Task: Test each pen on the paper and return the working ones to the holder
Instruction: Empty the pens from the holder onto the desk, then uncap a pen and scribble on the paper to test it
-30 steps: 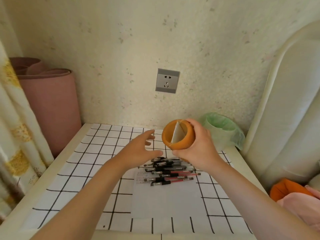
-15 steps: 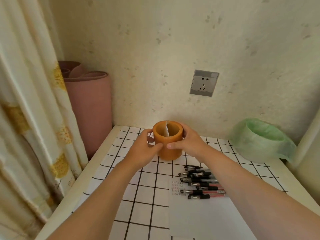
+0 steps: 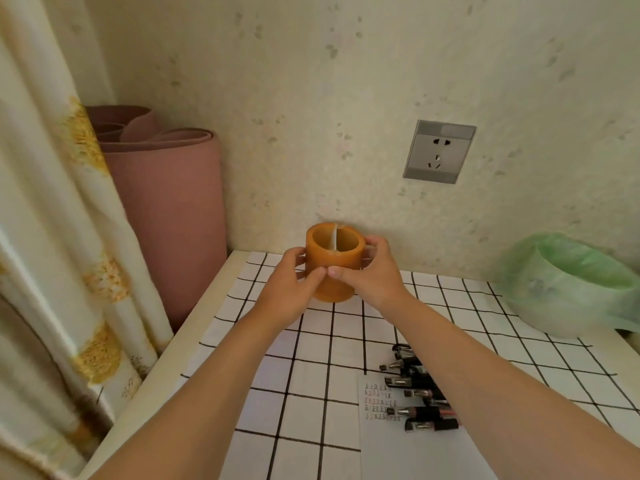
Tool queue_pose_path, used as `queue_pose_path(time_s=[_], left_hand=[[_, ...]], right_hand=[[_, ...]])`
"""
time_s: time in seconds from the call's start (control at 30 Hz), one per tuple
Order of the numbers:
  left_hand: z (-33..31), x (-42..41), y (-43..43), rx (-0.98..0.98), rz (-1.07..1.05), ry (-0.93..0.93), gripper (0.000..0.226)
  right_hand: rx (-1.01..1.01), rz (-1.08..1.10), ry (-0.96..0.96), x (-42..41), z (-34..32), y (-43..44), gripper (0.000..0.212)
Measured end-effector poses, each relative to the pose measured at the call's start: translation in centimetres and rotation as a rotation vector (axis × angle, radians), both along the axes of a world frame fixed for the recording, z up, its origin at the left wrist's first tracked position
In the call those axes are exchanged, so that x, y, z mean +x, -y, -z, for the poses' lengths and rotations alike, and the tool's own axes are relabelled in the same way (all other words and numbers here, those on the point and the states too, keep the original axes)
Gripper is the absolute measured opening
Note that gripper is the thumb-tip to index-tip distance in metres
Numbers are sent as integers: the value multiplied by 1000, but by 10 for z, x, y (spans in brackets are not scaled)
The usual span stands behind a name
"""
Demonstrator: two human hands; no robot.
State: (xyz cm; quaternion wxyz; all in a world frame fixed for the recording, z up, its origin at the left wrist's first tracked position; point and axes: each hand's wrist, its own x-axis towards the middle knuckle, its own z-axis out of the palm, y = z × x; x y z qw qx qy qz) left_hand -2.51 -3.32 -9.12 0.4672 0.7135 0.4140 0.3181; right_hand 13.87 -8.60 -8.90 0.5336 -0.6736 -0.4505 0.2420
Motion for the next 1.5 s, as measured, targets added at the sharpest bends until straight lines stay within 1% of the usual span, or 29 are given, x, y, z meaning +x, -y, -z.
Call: queue_pose_path(time_s=[0.07,0.13,0.23,0.33,0.43,0.47,0.5,0.53,0.6,0.67,0.7,0.73,0.77,0.83,0.9,1.0,1.1,1.2,1.3,1.4,1.5], left_hand=[[2,4,-6,-3,-2,12,64],[5,7,-10,-12,-2,29,62],[5,7,-12,-61,35,66,58],[3,2,-14,-84,78,30,62],[1,1,-8,-54,-16,-71,70],[-1,2,-4,-17,-71,-93,68],[-4,2,1,19,-121,-99,64],[-7,2,6,54,-155,-102,57],[-11,0,18,134,-168,-141,43],[-15,-2,34,222,-115,-208,33],[-17,-2,44,266,-78,-229,31],[-20,-1,54,304,-37,-242,31],[-24,0,65,329,6,-250,31],[-29,3,85,341,96,-260,33],[-31,7,102,338,177,-292,36],[-29,13,120,346,271,-392,47],[-22,18,132,332,387,-519,69],[-16,23,141,294,525,-624,99],[-12,24,145,301,597,-725,116],[-9,24,143,294,595,-745,122],[-5,26,142,296,572,-723,124]], right_hand=[[29,11,37,-1,3,-5,85],[37,8,54,0,6,-10,85],[41,-5,44,1,6,-16,84],[37,-28,31,0,5,-15,88],[-30,-63,4,2,0,-7,104],[-66,-57,29,4,-3,-2,107],[-105,-44,62,6,-7,3,106],[-147,-25,90,9,-12,10,99],[-208,18,113,16,-22,26,74],[-225,49,145,26,-32,44,46],[-231,49,177,32,-37,53,35],[-248,32,214,37,-42,63,30],[-275,2,244,40,-47,74,29],[-331,-68,278,41,-55,100,33],[-378,-133,306,40,-54,129,42],[-508,-238,452,41,-45,172,74],[-649,-331,576,46,-40,190,102],[-742,-413,790,46,-32,192,118],[-855,-472,901,46,-22,193,123],[-794,-463,1015,47,-16,190,116],[-720,-443,1155,49,-11,183,103]])
